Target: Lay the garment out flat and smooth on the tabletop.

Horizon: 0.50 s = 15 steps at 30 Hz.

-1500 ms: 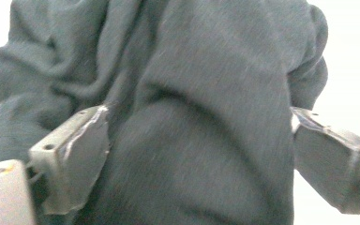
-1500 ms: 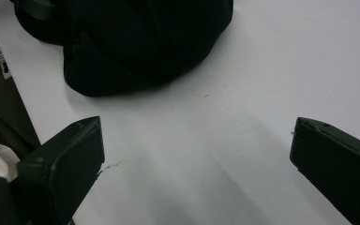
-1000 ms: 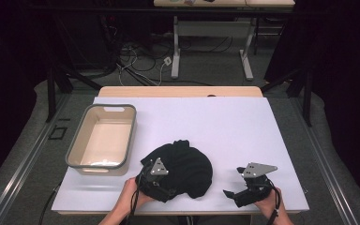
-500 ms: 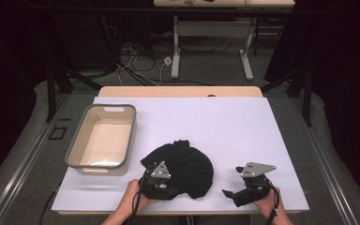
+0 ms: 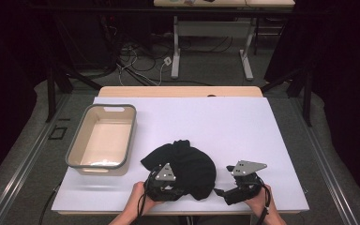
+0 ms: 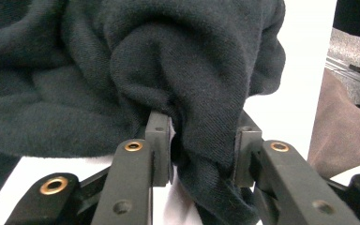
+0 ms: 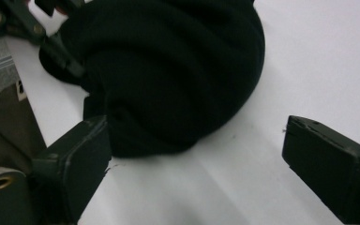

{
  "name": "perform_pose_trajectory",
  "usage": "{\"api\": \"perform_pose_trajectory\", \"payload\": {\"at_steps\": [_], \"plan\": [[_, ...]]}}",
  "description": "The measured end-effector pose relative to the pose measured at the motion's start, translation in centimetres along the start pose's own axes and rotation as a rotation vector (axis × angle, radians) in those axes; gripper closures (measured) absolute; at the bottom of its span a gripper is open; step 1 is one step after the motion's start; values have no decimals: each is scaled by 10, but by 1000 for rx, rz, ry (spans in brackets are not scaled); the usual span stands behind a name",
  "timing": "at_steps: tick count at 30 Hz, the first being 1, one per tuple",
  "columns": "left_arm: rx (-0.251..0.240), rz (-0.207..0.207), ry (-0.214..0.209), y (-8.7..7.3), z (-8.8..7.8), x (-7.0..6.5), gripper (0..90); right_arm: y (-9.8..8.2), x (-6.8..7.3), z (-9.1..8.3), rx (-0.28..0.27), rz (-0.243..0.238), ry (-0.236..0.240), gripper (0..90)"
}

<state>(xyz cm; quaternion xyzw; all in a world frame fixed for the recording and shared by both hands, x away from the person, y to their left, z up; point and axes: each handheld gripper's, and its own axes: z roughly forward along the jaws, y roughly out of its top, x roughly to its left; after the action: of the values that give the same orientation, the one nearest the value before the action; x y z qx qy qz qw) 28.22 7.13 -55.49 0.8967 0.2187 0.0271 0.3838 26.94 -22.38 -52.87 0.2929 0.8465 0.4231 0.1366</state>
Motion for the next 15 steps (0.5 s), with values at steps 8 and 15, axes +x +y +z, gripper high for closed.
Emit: {"api": "perform_pose_trajectory", "payload": {"at_steps": [8,15], "plan": [[10,-6,37,1,3,0,515,16,13,20,63,-22,-36,214],[37,-4,89,1,-1,1,274,37,14,42,134,-38,-36,375]]}}
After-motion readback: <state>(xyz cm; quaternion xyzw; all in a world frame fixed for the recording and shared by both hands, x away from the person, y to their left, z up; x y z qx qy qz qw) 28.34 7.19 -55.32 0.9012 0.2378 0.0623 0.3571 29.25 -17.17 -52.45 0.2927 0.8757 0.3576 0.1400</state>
